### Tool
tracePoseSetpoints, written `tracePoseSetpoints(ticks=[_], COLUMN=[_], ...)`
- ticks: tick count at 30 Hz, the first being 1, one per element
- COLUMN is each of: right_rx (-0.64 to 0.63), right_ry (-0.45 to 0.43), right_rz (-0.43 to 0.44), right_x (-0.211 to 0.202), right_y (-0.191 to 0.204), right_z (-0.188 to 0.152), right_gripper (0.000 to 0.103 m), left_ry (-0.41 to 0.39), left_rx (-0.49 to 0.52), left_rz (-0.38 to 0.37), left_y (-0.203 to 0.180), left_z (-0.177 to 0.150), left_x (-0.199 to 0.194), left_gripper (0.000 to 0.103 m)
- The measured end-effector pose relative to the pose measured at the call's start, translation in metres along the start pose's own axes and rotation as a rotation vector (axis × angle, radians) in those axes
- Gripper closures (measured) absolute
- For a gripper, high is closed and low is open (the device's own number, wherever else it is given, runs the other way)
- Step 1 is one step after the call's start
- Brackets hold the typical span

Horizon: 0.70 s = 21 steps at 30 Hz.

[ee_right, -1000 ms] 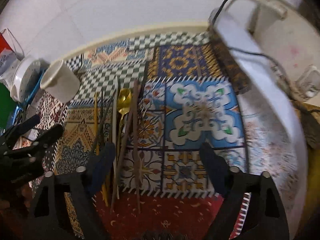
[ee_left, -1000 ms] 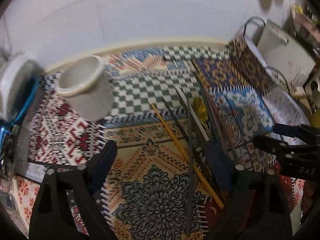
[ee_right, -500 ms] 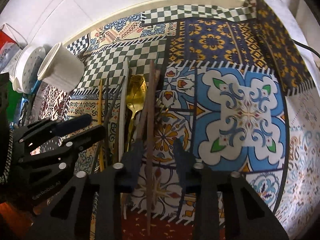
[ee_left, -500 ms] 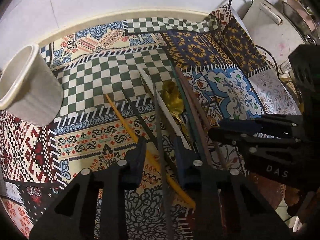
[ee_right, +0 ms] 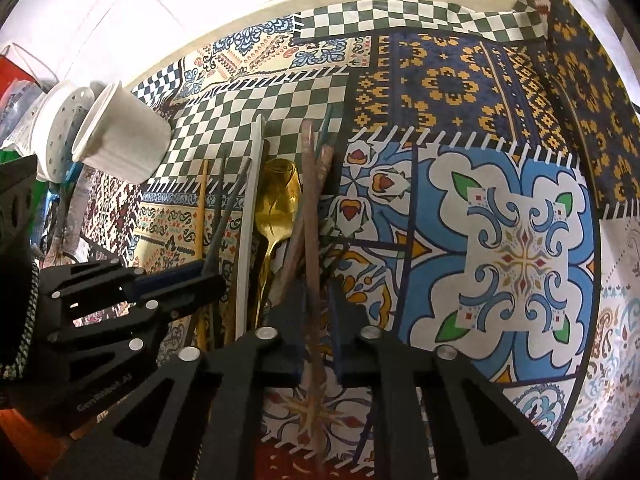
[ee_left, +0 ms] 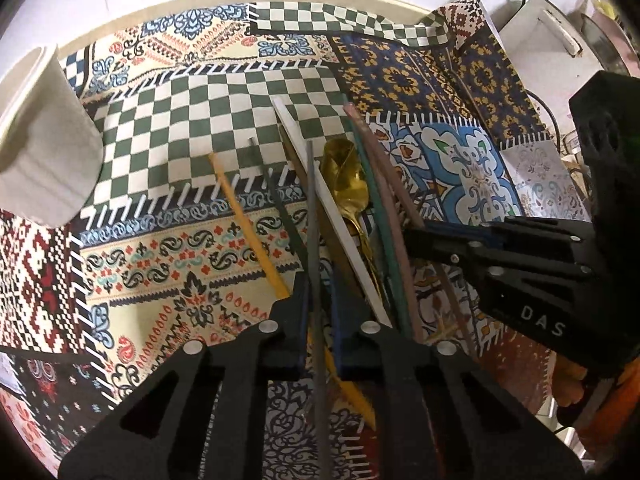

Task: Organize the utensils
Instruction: 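Lower left tool to grasp a dark metal chopstick while right tool grasps a pink-brown chopstick, then lift both held chopsticks and carry them over the white cup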

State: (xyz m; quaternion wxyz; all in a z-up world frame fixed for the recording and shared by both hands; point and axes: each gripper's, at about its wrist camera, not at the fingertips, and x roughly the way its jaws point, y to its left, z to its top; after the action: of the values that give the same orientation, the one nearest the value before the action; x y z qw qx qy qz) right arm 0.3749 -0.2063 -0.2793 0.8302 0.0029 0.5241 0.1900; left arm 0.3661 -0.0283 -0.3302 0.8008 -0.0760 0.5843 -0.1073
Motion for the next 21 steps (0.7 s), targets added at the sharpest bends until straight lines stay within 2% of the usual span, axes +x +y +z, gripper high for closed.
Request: tracePoseSetpoints(ticks=[2,8,21], right_rx=[0.005,0.020,0.011], right_ry=[-0.004,-0.030,-0.191], right_rz=[0.006,0.010,-0.005], right_x=[-0.001,-0.013,-0.076], right_y=[-0.001,-0.001,0.017], right_z=[-0.001,-0.010,-0.029], right_gripper=[0.096,0.097,0.097], left_ry=[-0.012,-0.049,-0.205], left_rx=[0.001,0.007,-0.009], left_rz=[0.007,0.002,0.007], left_y=[-0.002,-0.004,-0.008], left_z=[-0.001,-0.011,-0.040], left_x=[-0.002,-0.021,-0.084], left_gripper=[0.099,0.099,0.099])
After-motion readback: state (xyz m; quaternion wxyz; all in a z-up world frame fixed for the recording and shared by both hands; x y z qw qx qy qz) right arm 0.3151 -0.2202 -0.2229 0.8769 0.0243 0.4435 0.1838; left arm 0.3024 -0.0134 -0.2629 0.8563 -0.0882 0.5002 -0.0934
